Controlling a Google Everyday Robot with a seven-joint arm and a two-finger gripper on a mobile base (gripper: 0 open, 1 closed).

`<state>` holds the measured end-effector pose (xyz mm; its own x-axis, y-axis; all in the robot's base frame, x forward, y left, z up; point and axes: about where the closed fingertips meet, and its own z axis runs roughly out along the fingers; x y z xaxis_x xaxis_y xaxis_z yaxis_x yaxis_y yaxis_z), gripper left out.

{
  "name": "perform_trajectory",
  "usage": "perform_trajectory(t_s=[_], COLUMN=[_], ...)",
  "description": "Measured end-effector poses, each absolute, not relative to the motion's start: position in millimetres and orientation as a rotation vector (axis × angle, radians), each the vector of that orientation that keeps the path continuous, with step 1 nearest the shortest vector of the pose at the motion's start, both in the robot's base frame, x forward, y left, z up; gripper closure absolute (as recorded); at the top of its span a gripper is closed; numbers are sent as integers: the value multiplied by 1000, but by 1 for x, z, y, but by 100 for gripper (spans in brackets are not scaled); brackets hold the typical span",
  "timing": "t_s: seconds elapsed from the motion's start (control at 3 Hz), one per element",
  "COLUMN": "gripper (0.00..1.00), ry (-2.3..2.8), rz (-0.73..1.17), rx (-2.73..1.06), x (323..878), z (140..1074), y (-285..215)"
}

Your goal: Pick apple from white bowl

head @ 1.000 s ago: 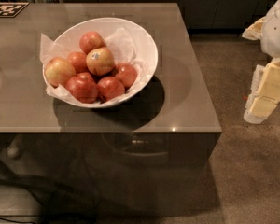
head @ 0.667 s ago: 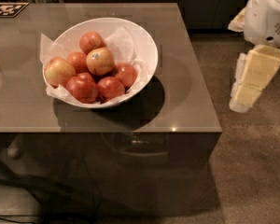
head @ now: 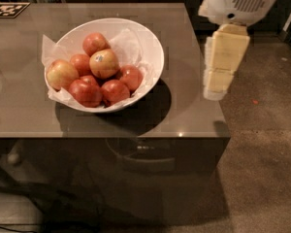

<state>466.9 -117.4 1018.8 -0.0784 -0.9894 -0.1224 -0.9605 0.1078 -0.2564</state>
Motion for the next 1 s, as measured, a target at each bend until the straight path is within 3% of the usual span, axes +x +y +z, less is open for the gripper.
perform_trajectory(t_s=[0.33, 1.0], gripper=[0, 0], ry=[2100, 1997], rz=[-169, 91], rx=[-1903, -1915], x=[474, 520], z=[1022, 1001], y=[-114, -32])
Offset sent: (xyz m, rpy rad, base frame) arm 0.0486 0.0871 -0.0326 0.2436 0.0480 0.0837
